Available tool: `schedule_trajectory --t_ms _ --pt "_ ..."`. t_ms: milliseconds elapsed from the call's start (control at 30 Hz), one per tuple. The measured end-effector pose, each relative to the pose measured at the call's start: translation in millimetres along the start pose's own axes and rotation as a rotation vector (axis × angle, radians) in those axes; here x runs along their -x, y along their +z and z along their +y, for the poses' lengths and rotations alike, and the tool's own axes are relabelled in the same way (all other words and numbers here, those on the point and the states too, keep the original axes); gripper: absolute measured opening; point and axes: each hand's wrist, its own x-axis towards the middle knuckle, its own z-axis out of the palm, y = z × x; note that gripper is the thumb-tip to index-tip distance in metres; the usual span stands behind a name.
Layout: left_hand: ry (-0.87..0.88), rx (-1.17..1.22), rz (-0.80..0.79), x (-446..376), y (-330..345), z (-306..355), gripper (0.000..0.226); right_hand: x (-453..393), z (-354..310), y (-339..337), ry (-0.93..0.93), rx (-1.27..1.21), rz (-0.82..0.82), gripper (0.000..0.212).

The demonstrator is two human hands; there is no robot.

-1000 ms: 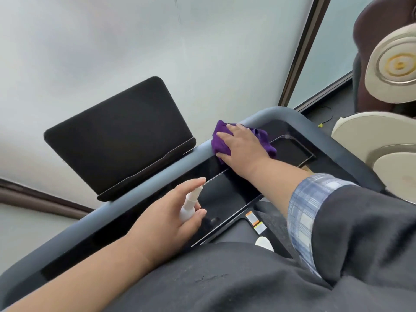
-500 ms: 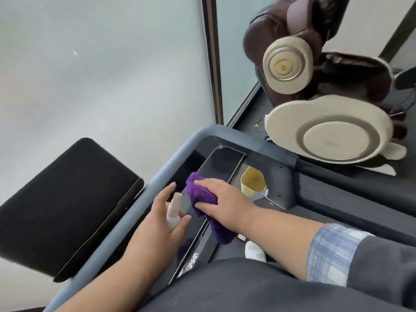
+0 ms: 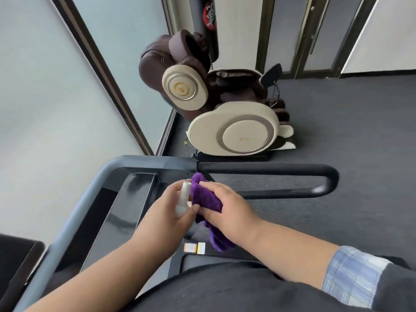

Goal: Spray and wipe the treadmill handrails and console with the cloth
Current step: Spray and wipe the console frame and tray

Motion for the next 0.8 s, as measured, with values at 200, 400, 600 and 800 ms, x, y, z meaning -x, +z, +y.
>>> schedule_trajectory --t_ms 200,400,600,800 --pt "0.123 0.009 -0.066 -15.0 77.0 74.7 0.063 48.2 35.9 -85.5 0.060 0.057 0.058 0.075" --pt "0.209 0.066 -0.156 -20.0 181.5 164.9 0.061 112.9 87.6 -196.8 0.131 0.110 0.082 0.084" --pt "0.293 0.083 -0.292 -34.6 262.4 241.7 0.050 159.5 128.6 -290.6 0.249 0.114 0.181 0.099" --pt "0.443 0.034 -0.389 -63.7 306.6 295.6 0.054 177.6 148.6 -344.2 0.371 -0.003 0.259 0.107"
